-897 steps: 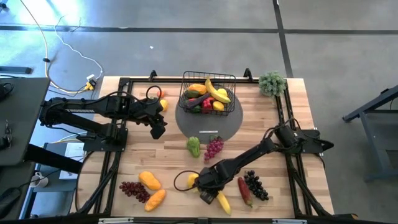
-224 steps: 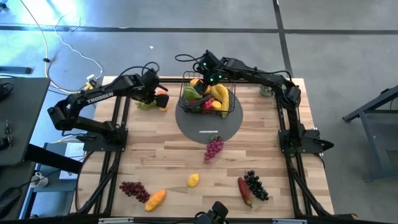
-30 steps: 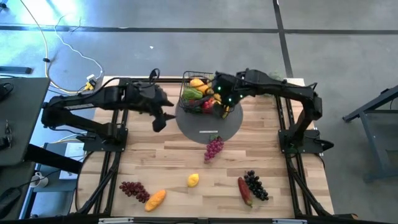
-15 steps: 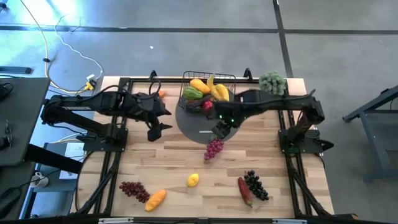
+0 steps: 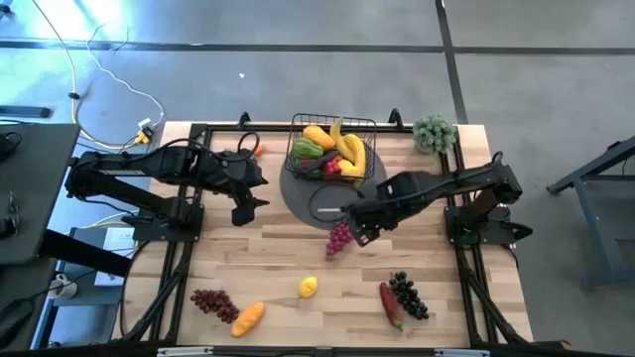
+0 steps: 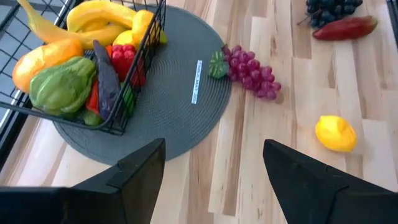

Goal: Build produce basket
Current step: Put the black grapes into the wire basket

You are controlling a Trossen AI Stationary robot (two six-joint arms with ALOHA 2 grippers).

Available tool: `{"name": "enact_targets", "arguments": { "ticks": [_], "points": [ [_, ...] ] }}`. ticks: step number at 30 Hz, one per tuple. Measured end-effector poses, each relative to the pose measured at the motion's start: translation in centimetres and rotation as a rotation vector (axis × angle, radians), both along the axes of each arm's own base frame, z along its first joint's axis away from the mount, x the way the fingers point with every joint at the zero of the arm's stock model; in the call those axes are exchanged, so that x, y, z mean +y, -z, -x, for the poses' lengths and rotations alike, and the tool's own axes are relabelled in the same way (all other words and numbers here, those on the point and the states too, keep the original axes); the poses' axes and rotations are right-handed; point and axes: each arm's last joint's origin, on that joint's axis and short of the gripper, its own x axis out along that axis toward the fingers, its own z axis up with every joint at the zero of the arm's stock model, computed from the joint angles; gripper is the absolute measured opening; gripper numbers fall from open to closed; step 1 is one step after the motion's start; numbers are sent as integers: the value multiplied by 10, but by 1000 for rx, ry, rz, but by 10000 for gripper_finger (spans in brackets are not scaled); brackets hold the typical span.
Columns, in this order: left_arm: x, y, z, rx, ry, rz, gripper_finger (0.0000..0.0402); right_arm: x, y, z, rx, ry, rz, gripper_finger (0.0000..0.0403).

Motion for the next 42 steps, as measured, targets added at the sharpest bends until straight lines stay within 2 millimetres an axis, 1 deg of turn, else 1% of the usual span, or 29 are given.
{"name": "enact_targets", "arguments": {
  "ticks": [6, 10, 20, 24, 30, 37, 42],
  "points": [
    [0, 1, 1, 14, 0, 2, 259, 18, 34, 7, 132, 36, -9, 244],
    [0, 1, 1, 14, 0, 2, 259, 30, 50, 12, 195, 58, -56, 244],
    [0, 1, 1, 13, -4, 6, 259, 63, 100, 25, 291, 71, -214, 243],
    [0, 1, 1, 12, -5, 7, 259, 73, 116, 30, 304, 81, -245, 243],
    [0, 1, 1, 11, -5, 7, 259, 83, 134, 35, 285, 89, -258, 243],
    [0, 1, 1, 9, -6, 7, 259, 88, 158, 42, 272, 113, -274, 243],
    [0, 1, 0, 9, -5, 7, 259, 91, 177, 50, 288, 136, -295, 243]
  ]
}}
